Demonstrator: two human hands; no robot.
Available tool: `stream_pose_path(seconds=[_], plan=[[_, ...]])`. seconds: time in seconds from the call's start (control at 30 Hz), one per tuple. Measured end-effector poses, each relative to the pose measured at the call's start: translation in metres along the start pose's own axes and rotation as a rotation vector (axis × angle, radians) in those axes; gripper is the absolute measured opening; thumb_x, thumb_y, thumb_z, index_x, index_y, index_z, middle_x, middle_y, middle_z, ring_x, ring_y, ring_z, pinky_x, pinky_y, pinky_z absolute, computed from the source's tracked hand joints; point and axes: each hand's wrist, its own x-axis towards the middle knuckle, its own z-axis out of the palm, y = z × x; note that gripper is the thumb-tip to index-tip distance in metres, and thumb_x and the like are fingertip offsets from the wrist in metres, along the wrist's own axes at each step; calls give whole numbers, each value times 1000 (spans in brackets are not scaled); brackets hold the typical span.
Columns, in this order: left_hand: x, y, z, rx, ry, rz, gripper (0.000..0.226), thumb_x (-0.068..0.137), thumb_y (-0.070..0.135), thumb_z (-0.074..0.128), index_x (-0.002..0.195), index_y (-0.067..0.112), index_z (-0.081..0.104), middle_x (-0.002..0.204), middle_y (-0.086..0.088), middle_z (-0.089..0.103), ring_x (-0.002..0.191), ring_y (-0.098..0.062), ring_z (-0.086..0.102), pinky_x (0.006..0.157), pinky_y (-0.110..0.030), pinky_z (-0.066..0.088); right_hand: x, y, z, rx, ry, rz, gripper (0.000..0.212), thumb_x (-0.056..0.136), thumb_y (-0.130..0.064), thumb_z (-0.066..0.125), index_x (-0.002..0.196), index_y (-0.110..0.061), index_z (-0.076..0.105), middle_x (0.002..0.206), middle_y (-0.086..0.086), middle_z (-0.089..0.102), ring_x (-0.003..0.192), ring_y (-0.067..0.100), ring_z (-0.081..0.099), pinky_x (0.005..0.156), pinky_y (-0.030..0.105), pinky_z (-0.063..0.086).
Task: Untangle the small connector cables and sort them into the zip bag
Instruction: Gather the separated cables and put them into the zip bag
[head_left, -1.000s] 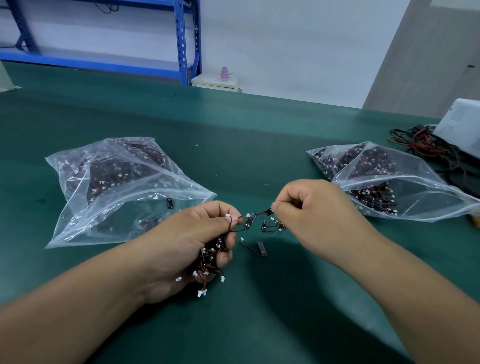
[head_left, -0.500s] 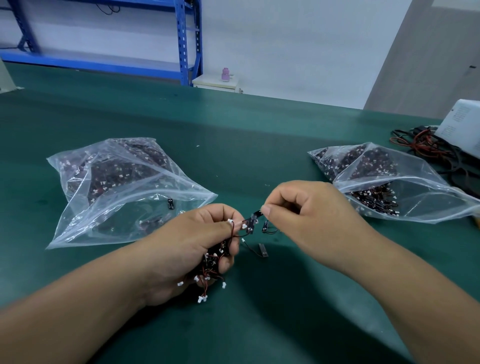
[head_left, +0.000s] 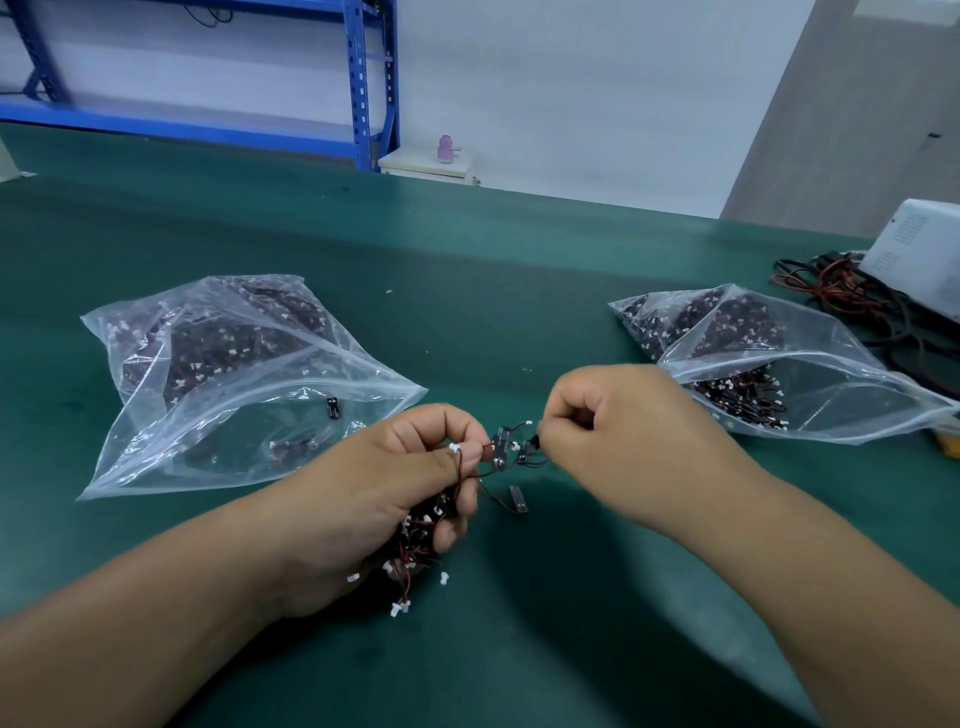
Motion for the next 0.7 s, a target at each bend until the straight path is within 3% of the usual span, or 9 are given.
stream_pose_path(seconds=[0.1,0.23,0.43,0.5,0.57,0.7], plan=[[1,1,1,-42,60,-17,8,82,22,68,78,21,61,65,-6,55,45,-15,46,39,-16,32,6,5,-15,69,-6,88,12,74,-22,56,66,-19,65,59,-10,64,41,6,42,42,23,39],[2,2,-2,-68,103,-53,6,77,24,67,79,20,62,67,-6,56,45,-14,46,40,-16,31,11,13,-31,136,-153,147,16,75,-15,60,67,-23,72,63,1,70,39,11,41,38,20,36],[2,1,-2,-63,85,-84,4,79,21,68,82,19,67,68,-8,57,46,-15,48,37,-15,34,10,17,-18,31,-315,65,12,78,-22,77,76,-34,77,65,-23,67,50,-2,56,50,14,43],[2,1,-2,-59,89,-85,5,84,17,65,83,20,69,68,-8,58,46,-15,48,37,-16,35,10,17,-16,16,-315,37,11,80,-22,78,80,-33,77,71,-21,69,61,-3,61,59,15,47],[1,2,-2,-54,92,-85,7,84,17,65,82,21,70,68,-7,59,46,-15,49,36,-16,34,10,18,-16,53,-271,4,13,84,-18,76,83,-31,76,72,-12,70,61,1,59,63,22,51],[0,4,1,-48,86,-74,5,77,21,67,81,22,70,68,-7,59,46,-15,49,35,-16,33,9,9,-14,241,-174,-66,13,89,-31,66,83,-22,73,73,-7,69,56,4,53,57,22,46]])
